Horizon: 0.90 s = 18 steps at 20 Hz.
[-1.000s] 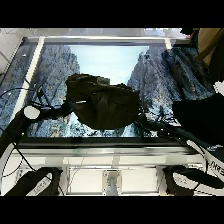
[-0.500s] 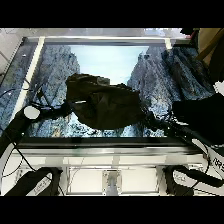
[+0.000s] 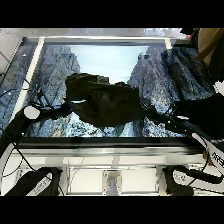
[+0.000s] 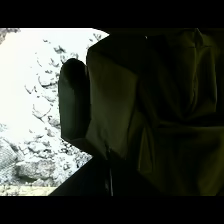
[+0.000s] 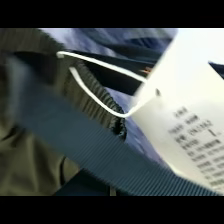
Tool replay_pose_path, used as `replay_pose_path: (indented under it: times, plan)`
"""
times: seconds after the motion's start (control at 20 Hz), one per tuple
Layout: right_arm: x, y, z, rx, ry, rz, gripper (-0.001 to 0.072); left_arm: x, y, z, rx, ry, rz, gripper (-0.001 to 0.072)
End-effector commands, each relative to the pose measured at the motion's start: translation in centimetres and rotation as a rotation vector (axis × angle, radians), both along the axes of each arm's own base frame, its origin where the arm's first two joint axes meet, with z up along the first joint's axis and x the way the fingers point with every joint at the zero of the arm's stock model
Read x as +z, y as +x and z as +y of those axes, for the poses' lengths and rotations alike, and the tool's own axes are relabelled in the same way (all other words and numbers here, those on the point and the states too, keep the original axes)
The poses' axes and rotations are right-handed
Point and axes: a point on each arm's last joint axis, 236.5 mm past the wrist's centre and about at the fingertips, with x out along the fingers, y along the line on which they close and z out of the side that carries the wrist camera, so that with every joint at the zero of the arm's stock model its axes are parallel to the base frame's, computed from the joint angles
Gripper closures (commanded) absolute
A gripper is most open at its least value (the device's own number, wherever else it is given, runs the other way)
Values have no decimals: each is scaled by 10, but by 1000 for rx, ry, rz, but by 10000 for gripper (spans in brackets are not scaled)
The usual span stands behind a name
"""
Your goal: Fold the clothes and pants, and hang the long-sleeved shirts on hangers.
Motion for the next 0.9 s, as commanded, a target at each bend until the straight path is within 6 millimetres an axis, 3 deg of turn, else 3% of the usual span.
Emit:
replay_pose_path:
  times: [0.0,0.15,0.25,0.4,0.45,0.5,0.55,0.6,0.75,0.85]
  plan:
    - [27,15,5,50,-15,-86,687,3,-2,3,-9,17,-6,702]
    - [99,8,24,263,-104,-289,688,37,-14,28,-21,93,-54,702]
    - [171,-13,34,369,-173,-431,688,77,-31,61,-30,230,-95,703]
    - [283,-52,21,358,-362,-652,689,157,-63,126,86,477,-175,703]
    - [317,-68,15,328,-413,-717,689,178,-74,138,111,530,-191,702]
    - [337,-84,13,321,-449,-754,689,195,-86,147,131,574,-195,703]
    - [346,-102,14,337,-467,-754,688,203,-95,151,141,598,-185,703]
    - [341,-119,19,382,-459,-710,689,204,-104,154,142,609,-153,703]
    - [271,-181,35,613,-378,-376,688,183,-121,145,96,571,-31,703]
    - [240,-191,21,599,-412,-264,689,176,-118,136,66,534,-7,703]
